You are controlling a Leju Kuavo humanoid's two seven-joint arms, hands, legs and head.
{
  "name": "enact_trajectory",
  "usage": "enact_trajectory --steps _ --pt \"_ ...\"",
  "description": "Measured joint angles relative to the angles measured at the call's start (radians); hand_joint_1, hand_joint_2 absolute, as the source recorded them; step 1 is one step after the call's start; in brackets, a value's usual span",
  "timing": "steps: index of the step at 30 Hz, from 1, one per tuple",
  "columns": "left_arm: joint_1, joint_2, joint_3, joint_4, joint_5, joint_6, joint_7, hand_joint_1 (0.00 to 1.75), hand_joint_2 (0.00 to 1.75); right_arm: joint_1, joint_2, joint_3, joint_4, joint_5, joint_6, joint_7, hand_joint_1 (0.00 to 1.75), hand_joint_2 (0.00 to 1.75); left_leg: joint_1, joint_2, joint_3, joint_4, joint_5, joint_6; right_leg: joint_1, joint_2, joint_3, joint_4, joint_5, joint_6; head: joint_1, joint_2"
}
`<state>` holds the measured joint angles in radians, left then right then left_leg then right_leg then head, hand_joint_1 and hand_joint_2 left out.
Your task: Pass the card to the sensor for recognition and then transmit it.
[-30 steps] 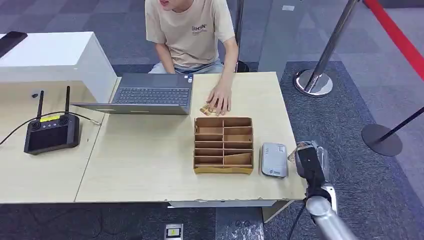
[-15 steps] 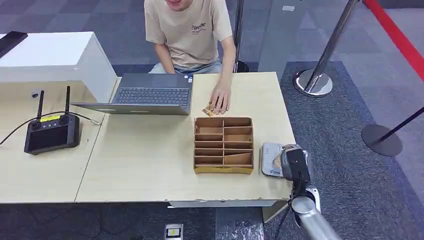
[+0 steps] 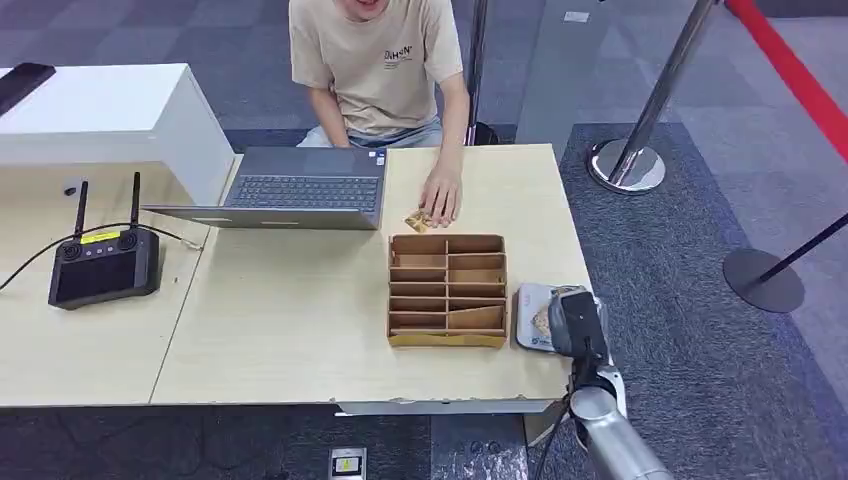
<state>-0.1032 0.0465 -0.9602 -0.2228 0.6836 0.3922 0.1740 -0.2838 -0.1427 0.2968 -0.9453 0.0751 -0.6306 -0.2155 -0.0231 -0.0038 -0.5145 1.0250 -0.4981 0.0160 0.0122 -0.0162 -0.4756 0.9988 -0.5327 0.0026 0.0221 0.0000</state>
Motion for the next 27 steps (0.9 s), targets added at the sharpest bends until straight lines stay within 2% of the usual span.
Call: enact_trajectory --steps 14,19,22,27 --pt "0.000 0.000 0.000 0.000 0.000 -0.003 -0.001 0.00 0.00 -0.026 0.011 0.043 0.030 0.019 -0.013 0.018 1.75 1.75 0.000 0.000 0.000 0.000 0.000 0.000 0.000 0.000 0.000 0.000 0.000 0.000 0.000 0.000" --pt "0.000 0.000 -0.003 0.000 -0.006 -0.002 0.000 0.00 0.00 -0.031 0.009 0.075 0.041 0.117 -0.063 0.053 1.75 1.75 0.000 0.000 0.000 0.000 0.000 0.000 0.000 0.000 0.000 0.000 0.000 0.000 0.000 0.000" --pt "0.000 0.000 -0.007 0.000 -0.008 0.000 -0.001 0.00 0.00 -0.036 0.008 0.092 0.045 0.169 -0.068 0.078 1.75 1.75 0.000 0.000 0.001 0.000 0.000 0.000 0.000 0.000 0.000 0.000 0.000 0.000 0.000 0.000" --pt "0.000 0.000 -0.007 0.000 -0.006 0.000 -0.008 0.00 0.00 -0.043 -0.010 0.098 0.042 0.184 -0.069 0.100 1.75 1.75 0.000 0.000 0.001 0.000 0.000 0.000 0.000 0.000 0.001 0.000 0.000 0.000 0.000 0.000"
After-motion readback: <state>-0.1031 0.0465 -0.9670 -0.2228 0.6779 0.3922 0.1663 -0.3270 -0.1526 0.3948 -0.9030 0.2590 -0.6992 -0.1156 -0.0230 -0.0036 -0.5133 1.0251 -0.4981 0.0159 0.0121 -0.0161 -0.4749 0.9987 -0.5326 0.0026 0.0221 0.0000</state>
